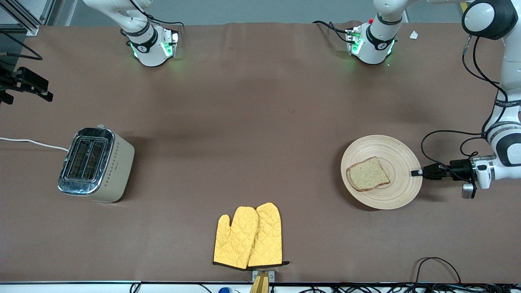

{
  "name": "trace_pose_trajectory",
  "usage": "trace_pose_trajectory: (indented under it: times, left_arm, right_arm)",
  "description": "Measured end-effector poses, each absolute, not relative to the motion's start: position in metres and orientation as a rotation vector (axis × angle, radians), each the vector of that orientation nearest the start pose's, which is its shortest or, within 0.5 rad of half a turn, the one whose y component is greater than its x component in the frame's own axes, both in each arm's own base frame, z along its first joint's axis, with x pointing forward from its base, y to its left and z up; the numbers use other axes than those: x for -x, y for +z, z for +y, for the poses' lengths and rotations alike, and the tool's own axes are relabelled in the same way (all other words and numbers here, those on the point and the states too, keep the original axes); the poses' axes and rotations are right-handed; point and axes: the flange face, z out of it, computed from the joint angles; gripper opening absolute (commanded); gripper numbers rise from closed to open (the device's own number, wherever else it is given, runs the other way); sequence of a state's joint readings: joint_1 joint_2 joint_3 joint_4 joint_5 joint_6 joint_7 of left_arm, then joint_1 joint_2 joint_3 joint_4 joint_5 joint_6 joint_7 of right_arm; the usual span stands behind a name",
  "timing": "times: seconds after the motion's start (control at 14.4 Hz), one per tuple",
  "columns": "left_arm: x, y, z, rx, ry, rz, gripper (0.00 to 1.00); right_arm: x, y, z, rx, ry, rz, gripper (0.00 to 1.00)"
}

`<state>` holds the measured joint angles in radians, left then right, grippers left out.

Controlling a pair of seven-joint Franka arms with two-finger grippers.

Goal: Move plate and put bread in toaster
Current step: 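Slide the wooden plate with the left gripper toward the table middle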

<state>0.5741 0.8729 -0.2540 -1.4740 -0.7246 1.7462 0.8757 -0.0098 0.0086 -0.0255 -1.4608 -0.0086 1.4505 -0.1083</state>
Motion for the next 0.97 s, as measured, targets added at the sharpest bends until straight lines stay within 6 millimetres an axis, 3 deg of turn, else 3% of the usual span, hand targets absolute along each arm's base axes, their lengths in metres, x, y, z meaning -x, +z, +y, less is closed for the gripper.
trace_pose_trajectory:
  times: [0.48,0.76,0.97]
  left_arm:
    - [-0.668,0.202,0.076,-2.001,-0.015,-0.251,0.01]
    - [-0.666,0.205,0.024,-1.999,-0.027,-0.248,0.01]
    - [-0.654,0.203,-0.024,-1.999,-0.019,-0.226,0.00]
  right_arm:
    - [-0.544,0.662,-0.025,3.148,0.020,-0.100,1.00]
    - [-0.543,0.661,-0.032,3.147,0.035,-0.080,1.00]
    - [-0.541,0.660,-0.037,3.147,0.049,-0.065,1.00]
